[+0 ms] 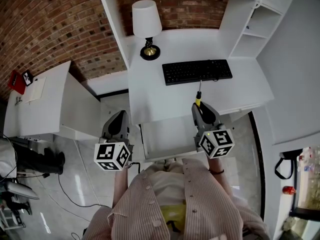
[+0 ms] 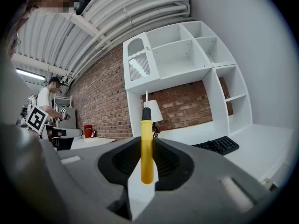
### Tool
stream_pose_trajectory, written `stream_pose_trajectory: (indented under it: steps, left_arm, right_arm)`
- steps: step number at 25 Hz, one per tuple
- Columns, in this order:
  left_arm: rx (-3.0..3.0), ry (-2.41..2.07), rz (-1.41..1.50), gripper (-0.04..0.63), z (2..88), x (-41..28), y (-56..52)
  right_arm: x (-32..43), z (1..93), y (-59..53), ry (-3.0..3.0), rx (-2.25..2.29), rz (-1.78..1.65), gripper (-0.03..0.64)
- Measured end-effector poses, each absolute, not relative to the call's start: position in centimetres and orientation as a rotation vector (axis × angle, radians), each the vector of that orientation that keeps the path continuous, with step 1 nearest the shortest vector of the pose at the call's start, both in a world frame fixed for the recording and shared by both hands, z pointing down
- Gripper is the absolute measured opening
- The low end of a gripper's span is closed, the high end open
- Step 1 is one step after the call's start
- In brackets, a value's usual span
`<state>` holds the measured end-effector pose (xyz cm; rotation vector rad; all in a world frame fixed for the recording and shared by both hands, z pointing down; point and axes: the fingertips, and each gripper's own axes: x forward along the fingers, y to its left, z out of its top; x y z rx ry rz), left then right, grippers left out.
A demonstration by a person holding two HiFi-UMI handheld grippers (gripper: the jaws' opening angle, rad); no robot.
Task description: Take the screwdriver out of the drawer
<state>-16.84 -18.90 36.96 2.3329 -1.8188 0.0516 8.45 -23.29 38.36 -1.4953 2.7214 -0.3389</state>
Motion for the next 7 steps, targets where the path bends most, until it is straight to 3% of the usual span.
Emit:
stream_pose_trajectory:
  steps: [7]
  left_arm:
    - [2.337,-1.815,0.063,0.0,36.99,-16.79,-18.86]
  right_arm:
    - [8.34,38.2,-23.12,2.721,-1.492,-0.337,0.08]
